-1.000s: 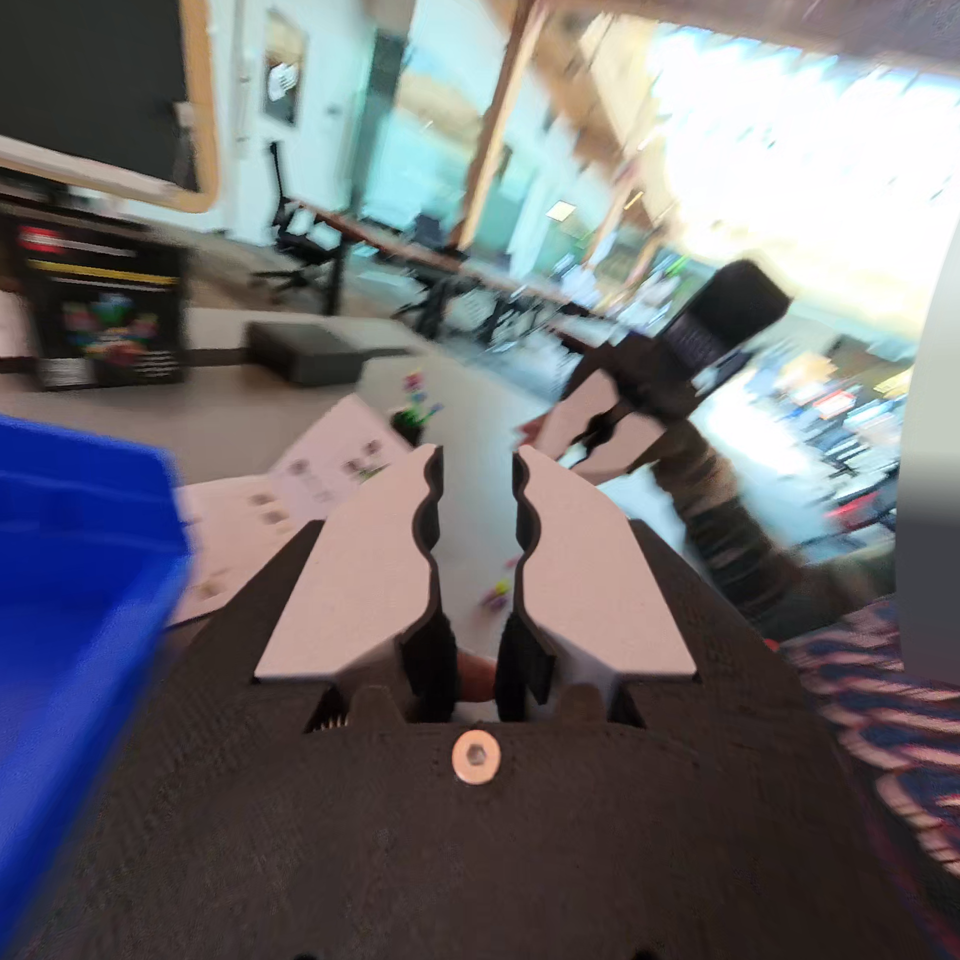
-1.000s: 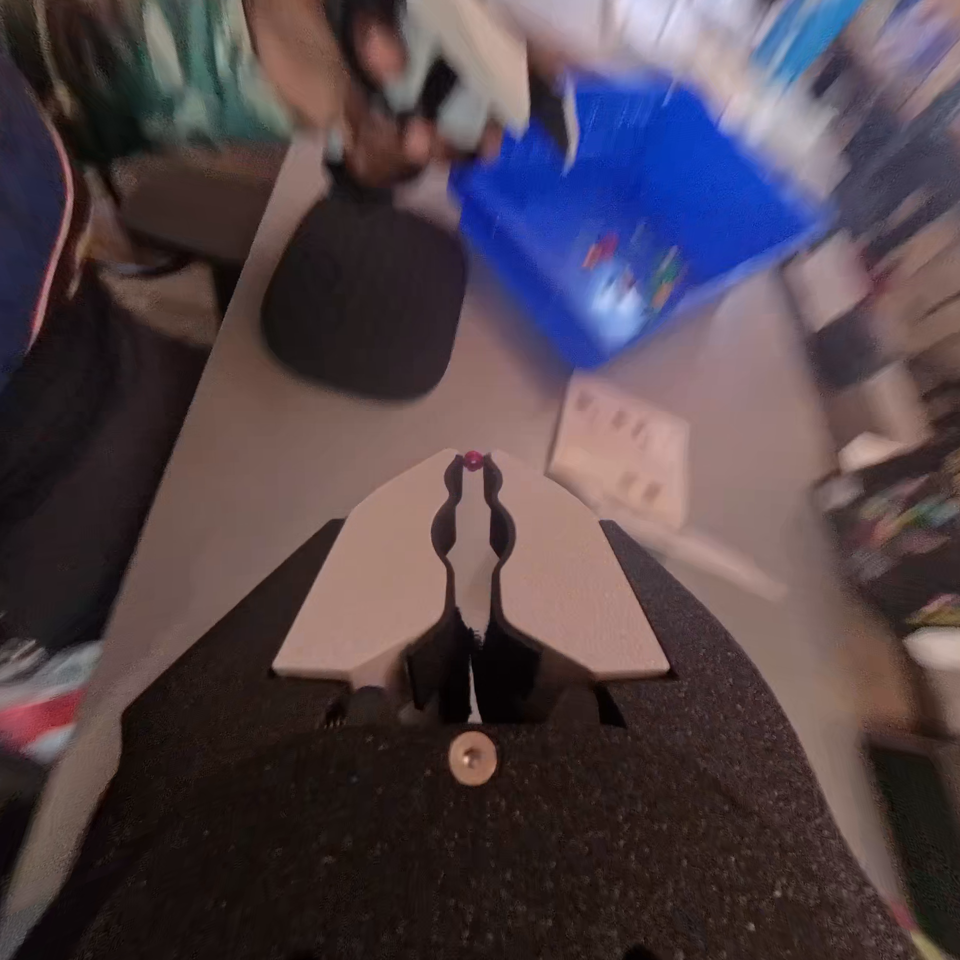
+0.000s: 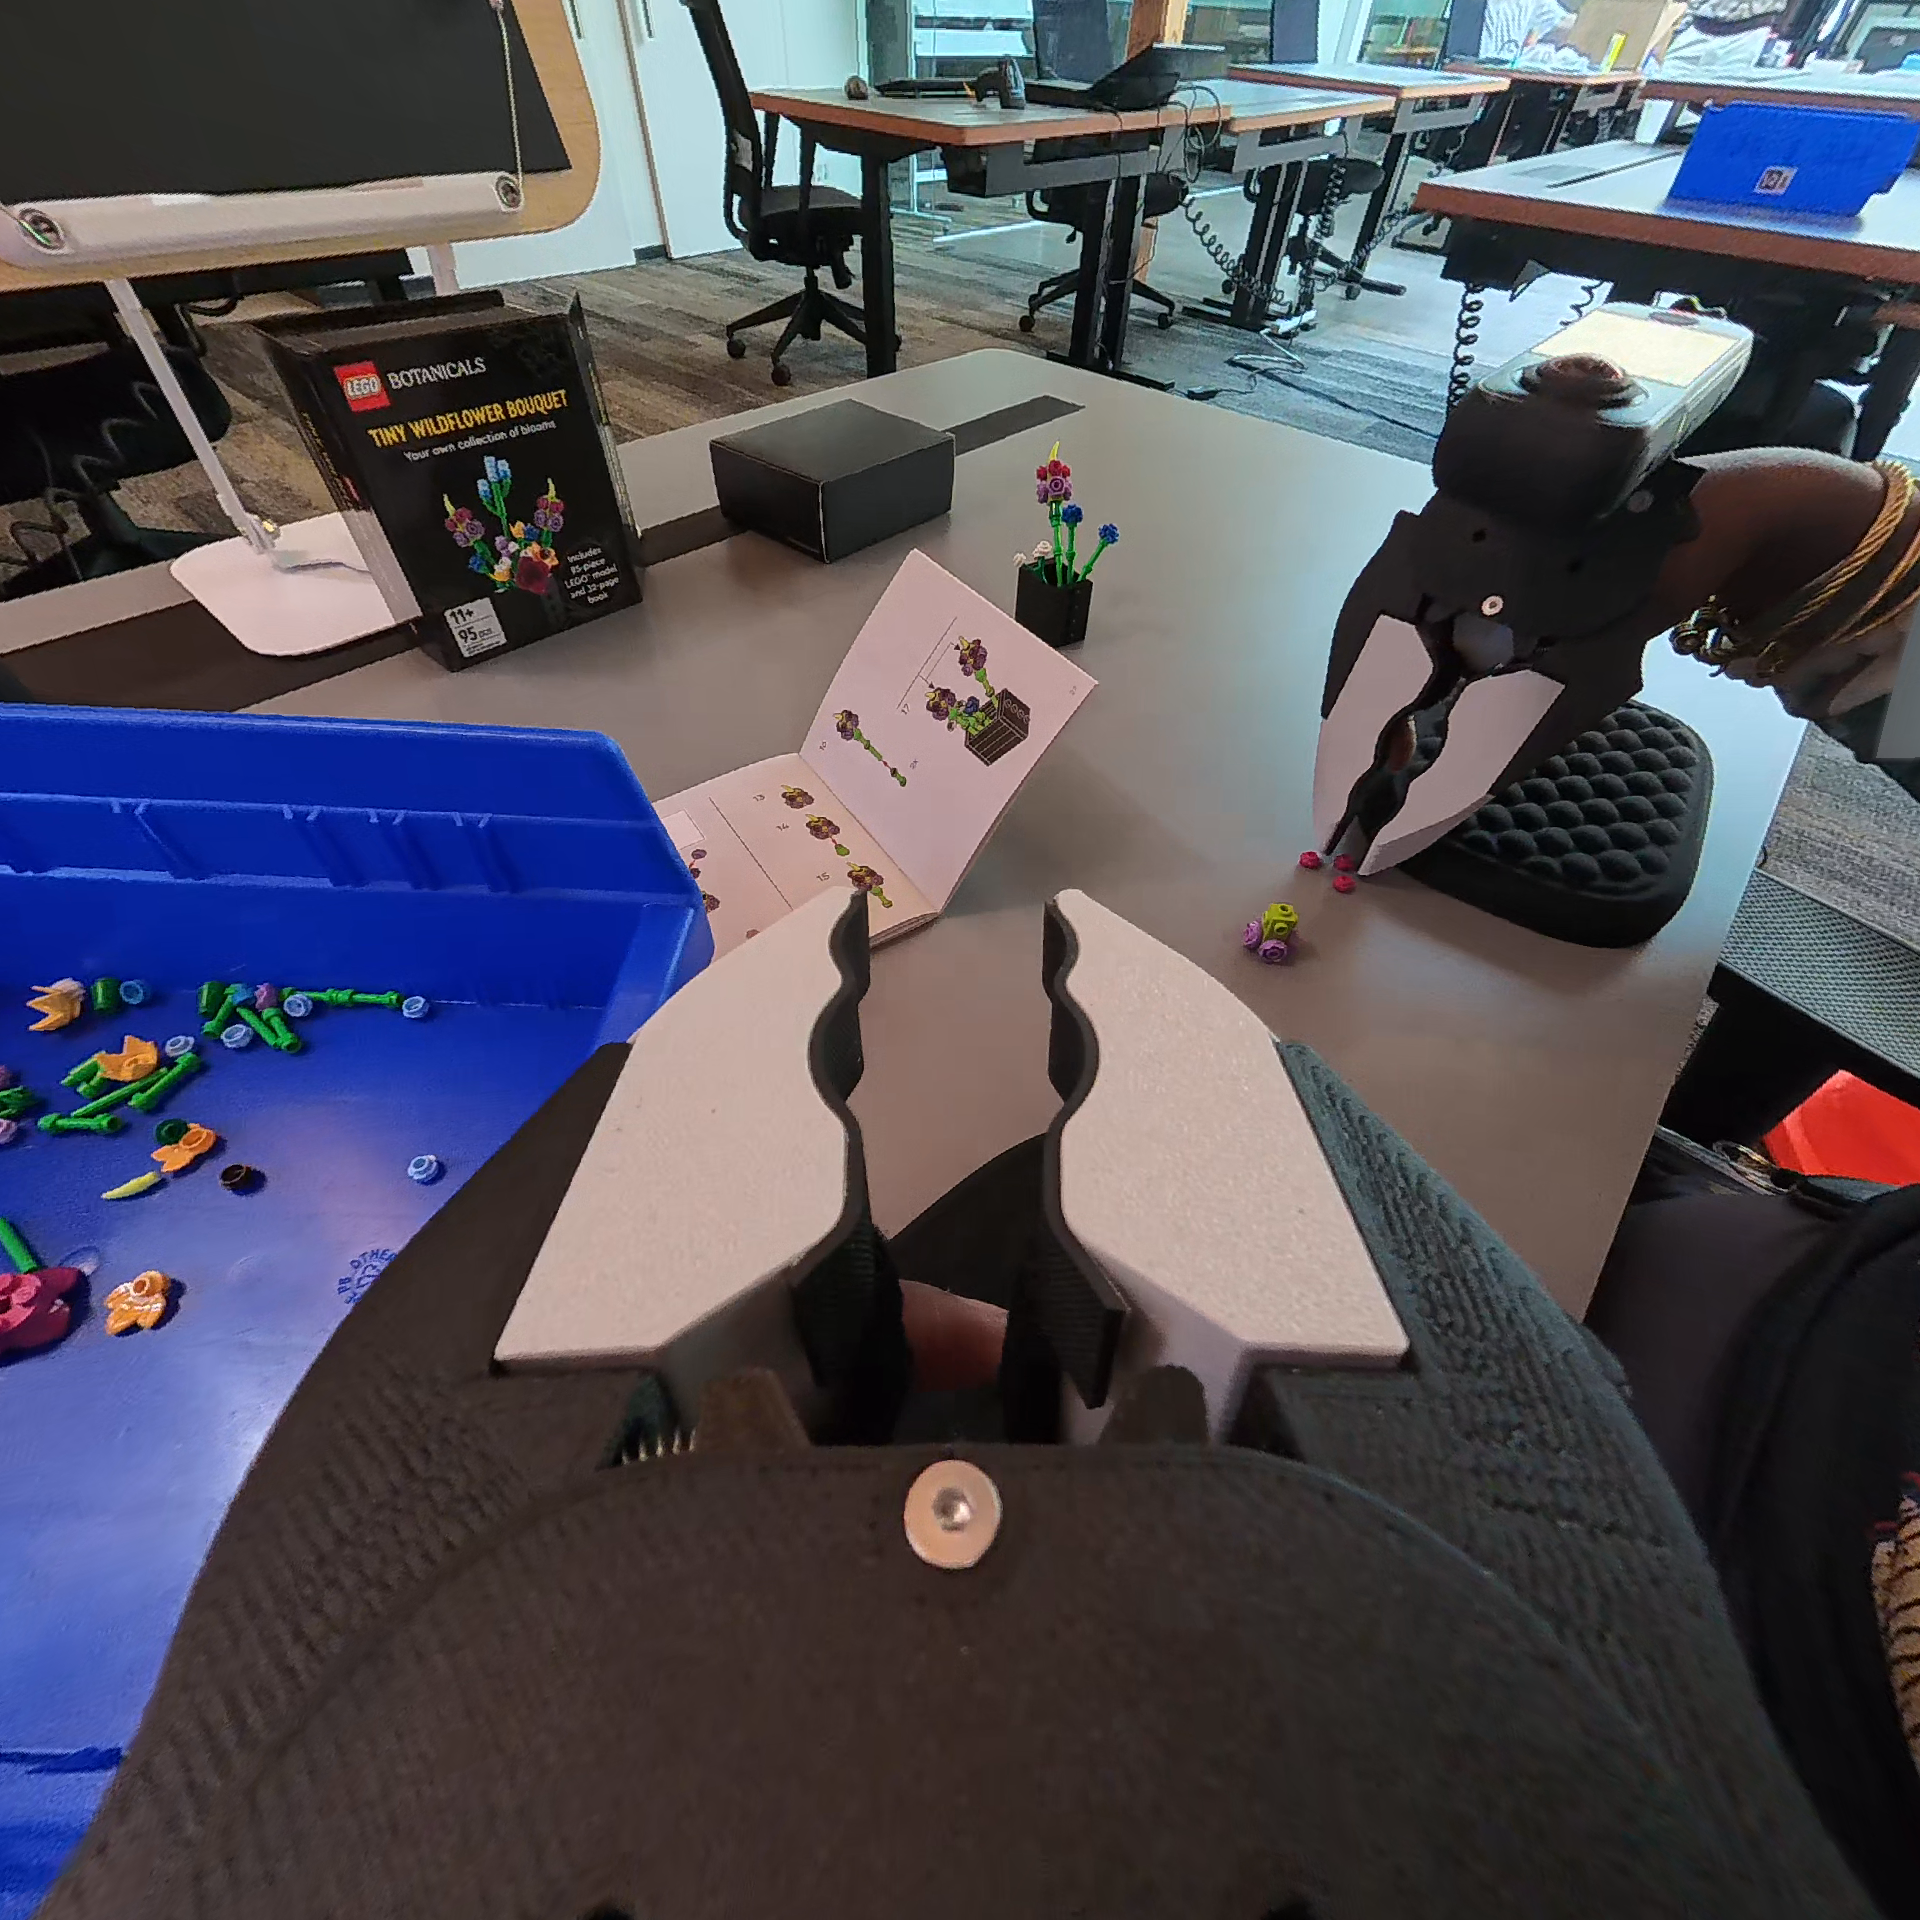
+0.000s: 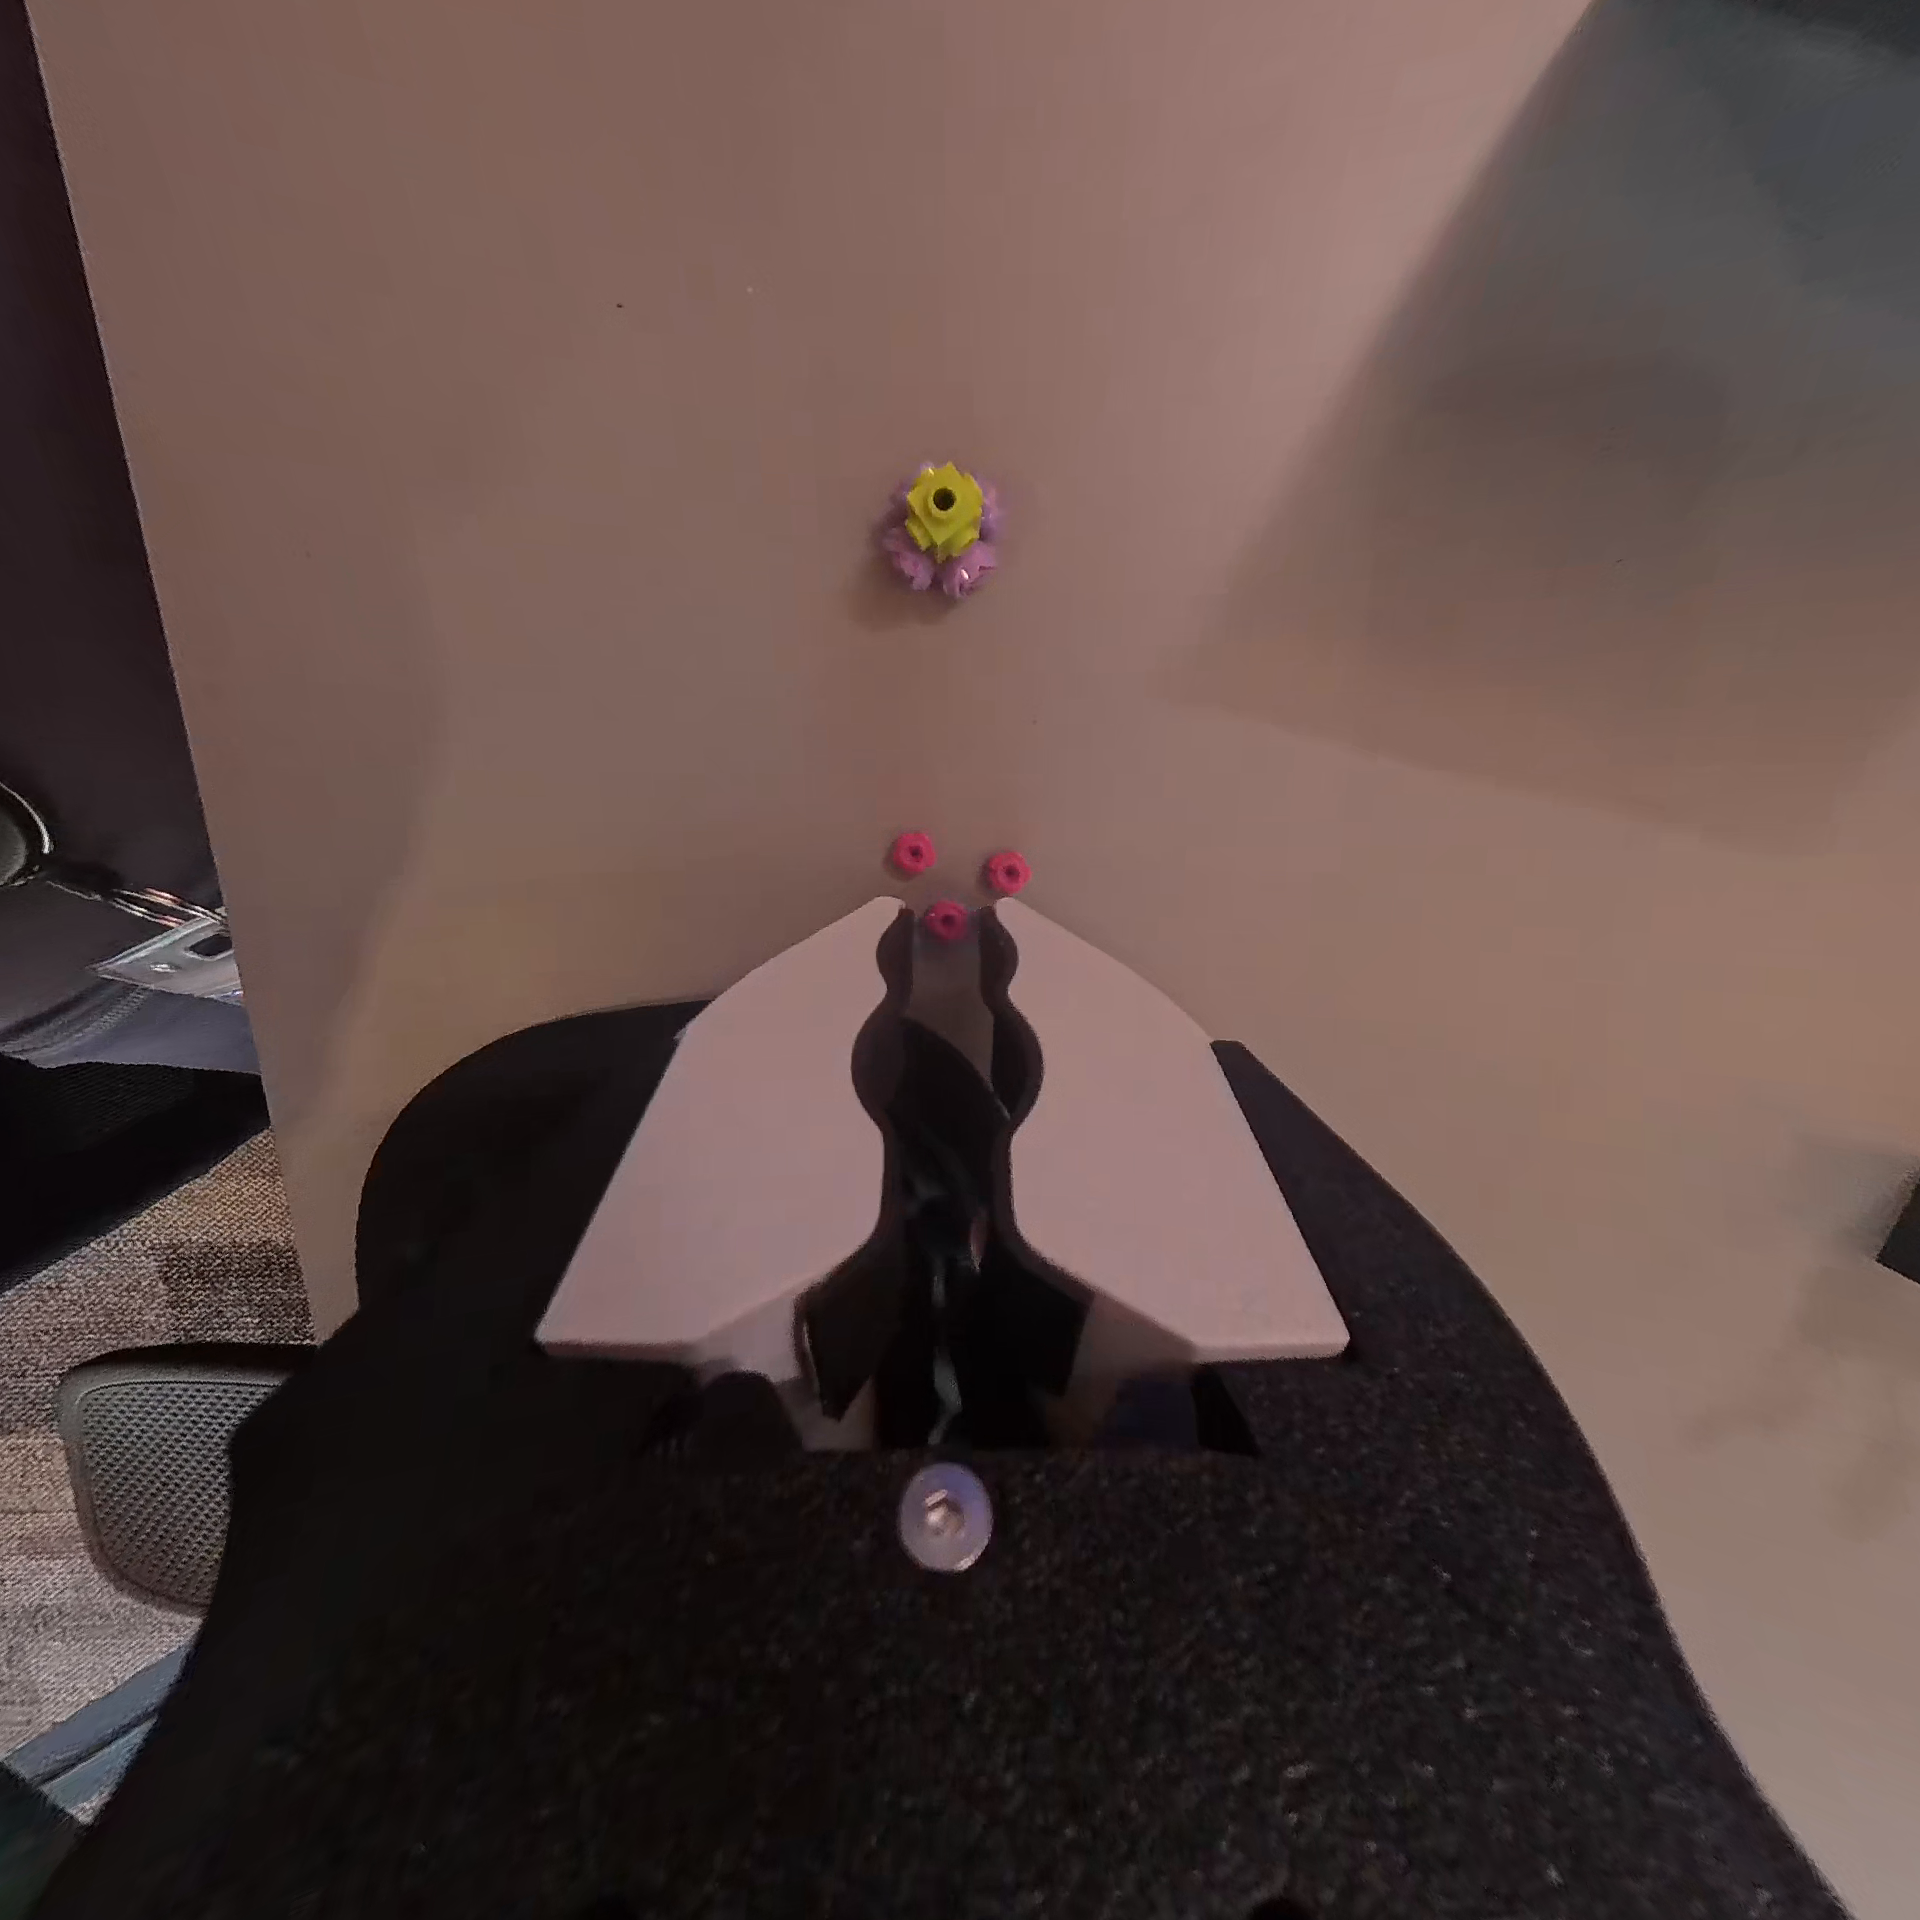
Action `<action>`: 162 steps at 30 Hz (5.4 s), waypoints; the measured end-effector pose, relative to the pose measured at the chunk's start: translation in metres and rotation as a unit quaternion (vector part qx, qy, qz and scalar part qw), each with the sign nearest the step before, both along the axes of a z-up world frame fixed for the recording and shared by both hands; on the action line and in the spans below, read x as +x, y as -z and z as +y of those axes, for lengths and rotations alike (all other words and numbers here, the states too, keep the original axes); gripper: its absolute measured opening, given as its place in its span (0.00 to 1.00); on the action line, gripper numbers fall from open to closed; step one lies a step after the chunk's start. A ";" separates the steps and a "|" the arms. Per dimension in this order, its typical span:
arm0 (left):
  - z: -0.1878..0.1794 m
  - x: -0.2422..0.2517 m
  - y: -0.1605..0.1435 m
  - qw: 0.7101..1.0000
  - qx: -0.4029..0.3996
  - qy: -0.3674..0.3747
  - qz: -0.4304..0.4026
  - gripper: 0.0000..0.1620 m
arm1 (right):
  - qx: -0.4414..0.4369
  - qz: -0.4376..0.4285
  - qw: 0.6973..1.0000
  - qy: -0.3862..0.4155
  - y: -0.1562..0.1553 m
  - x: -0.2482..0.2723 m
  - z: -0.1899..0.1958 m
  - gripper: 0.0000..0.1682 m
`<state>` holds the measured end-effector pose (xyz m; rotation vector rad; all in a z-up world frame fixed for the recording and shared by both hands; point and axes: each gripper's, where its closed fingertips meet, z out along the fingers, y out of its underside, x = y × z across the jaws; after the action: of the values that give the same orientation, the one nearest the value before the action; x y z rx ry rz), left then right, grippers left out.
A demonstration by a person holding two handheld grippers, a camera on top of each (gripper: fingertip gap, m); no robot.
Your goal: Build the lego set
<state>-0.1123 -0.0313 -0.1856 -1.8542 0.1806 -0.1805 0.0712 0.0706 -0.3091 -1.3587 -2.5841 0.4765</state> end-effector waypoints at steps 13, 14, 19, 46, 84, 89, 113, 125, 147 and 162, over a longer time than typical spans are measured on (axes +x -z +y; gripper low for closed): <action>-0.008 -0.019 0.003 0.999 -0.050 -0.001 0.017 0.20 | -0.216 0.411 0.878 0.115 -0.091 -0.029 0.018 0.18; -0.009 -0.030 -0.001 0.998 -0.058 -0.009 0.034 0.20 | -0.234 0.450 0.852 0.130 -0.100 -0.028 0.024 0.18; -0.006 -0.111 -0.034 0.989 -0.097 -0.040 0.103 0.21 | -0.272 0.546 0.777 0.152 -0.130 -0.012 0.038 0.18; 0.072 -0.330 0.117 0.826 -0.476 -0.303 -0.027 0.13 | -0.288 0.564 0.758 0.156 -0.133 -0.005 0.039 0.17; 0.071 -0.127 -0.003 0.964 -0.241 0.101 0.049 0.05 | -0.252 0.550 0.785 0.133 -0.127 -0.012 0.026 0.14; 0.026 0.005 -0.031 0.930 -0.155 0.322 0.089 0.05 | -0.234 0.559 0.794 0.039 -0.149 -0.030 -0.025 0.12; 0.002 0.117 -0.089 0.865 -0.097 0.475 -0.134 0.05 | 0.152 0.745 0.644 -0.078 -0.224 -0.080 -0.104 0.04; 0.021 0.111 -0.083 0.878 0.187 0.362 0.252 0.13 | -0.810 0.326 0.486 0.044 -0.214 -0.067 -0.074 0.04; 0.025 0.128 -0.061 0.863 0.096 0.421 0.263 0.07 | -0.829 0.275 0.486 0.036 -0.195 -0.066 -0.082 0.04; 0.029 0.117 -0.033 0.873 -0.027 0.398 0.281 0.05 | -0.537 0.451 0.702 0.122 -0.172 -0.055 -0.021 0.28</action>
<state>0.0051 -0.0021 -0.1524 -1.7445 1.3623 -0.2030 0.0164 0.0498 -0.1371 -1.1111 -1.1766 2.1303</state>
